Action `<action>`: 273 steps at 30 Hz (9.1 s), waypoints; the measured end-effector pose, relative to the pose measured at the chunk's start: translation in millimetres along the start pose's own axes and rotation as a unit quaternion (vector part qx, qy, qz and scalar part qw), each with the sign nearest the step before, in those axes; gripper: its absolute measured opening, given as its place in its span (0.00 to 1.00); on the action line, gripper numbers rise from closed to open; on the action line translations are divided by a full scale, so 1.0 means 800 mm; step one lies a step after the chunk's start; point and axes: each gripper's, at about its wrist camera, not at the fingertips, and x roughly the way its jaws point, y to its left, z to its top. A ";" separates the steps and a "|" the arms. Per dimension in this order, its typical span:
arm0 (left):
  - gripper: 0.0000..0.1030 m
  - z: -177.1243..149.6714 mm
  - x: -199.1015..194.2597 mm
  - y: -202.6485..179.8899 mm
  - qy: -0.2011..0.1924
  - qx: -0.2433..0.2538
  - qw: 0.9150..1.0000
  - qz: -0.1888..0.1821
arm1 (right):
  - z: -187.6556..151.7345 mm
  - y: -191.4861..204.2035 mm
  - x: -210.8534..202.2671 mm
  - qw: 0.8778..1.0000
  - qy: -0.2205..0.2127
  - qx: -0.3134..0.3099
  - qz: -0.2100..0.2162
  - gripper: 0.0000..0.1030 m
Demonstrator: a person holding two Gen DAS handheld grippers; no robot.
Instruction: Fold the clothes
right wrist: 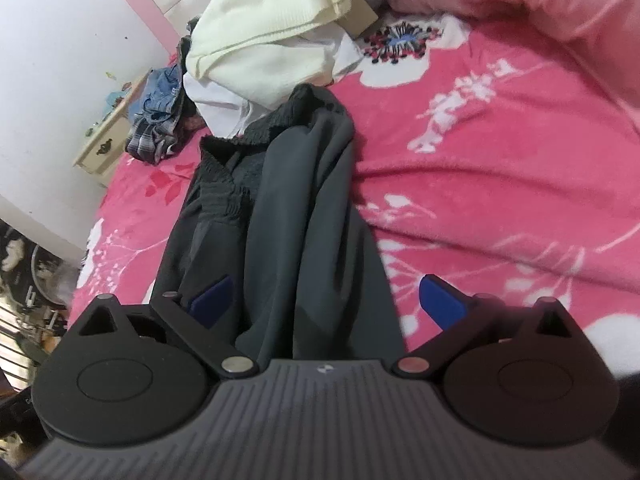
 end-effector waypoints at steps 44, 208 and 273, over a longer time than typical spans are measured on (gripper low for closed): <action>0.07 0.131 0.064 0.072 -0.144 -0.055 0.981 0.114 | 0.169 0.124 0.240 0.913 0.023 -0.402 -0.056 0.36; 0.45 0.135 0.157 0.085 -0.005 -0.013 0.986 0.167 | 0.137 0.163 0.236 0.846 0.108 -0.515 0.085 0.43; 0.24 0.152 0.181 0.099 -0.087 -0.011 0.990 0.111 | 0.129 0.189 0.290 0.844 0.006 -0.535 0.025 0.12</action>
